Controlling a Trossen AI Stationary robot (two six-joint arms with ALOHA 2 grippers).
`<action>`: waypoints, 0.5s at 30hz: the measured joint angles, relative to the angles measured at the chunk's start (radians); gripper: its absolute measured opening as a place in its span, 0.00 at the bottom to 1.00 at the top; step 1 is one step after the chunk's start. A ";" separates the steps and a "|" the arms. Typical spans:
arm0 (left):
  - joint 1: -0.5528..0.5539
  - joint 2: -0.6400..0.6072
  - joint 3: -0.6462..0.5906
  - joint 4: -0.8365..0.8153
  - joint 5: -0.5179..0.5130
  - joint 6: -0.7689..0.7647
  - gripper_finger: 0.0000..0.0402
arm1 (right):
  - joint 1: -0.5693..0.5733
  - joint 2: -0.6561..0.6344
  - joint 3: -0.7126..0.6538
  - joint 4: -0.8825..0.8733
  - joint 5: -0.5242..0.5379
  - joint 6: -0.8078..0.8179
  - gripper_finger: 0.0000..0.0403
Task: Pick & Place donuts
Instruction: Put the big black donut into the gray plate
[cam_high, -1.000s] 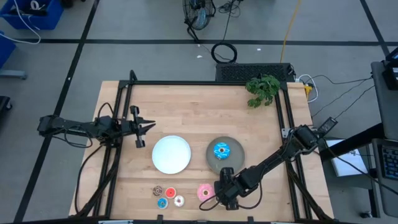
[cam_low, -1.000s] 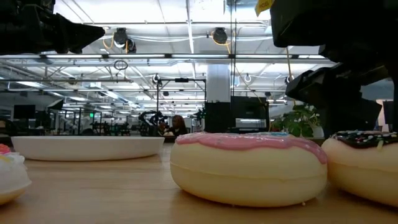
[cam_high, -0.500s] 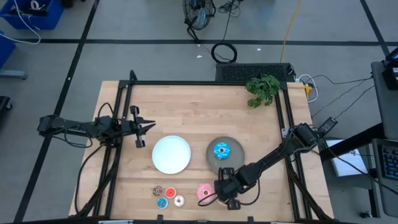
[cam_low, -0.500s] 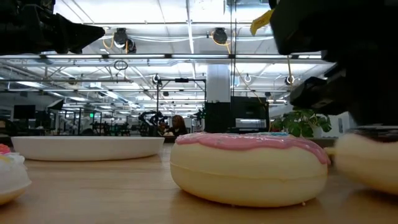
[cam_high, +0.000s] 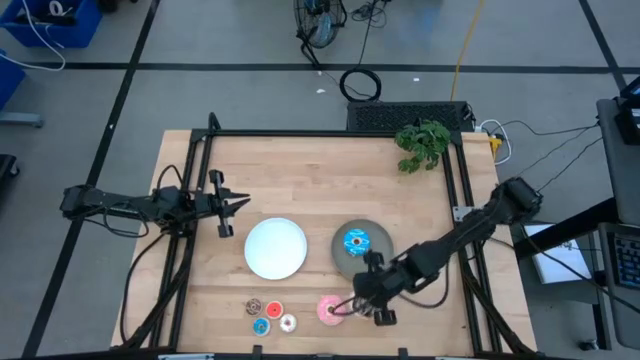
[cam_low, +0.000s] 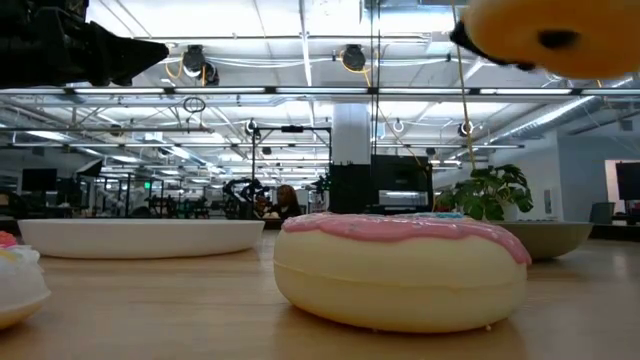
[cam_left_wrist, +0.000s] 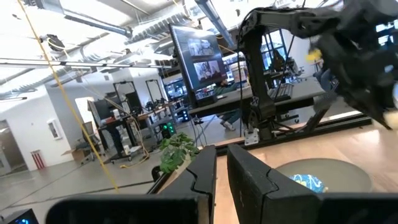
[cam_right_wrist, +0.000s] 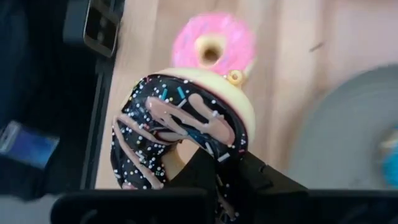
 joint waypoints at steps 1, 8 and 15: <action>0.000 0.000 0.000 0.000 0.000 0.000 0.12 | -0.005 -0.025 0.000 -0.011 0.016 -0.006 0.03; 0.000 0.000 0.000 0.000 0.000 0.001 0.12 | -0.057 -0.180 0.001 -0.108 0.035 -0.037 0.03; 0.000 0.000 0.000 -0.001 0.000 0.007 0.12 | -0.137 -0.300 0.001 -0.225 0.053 -0.106 0.03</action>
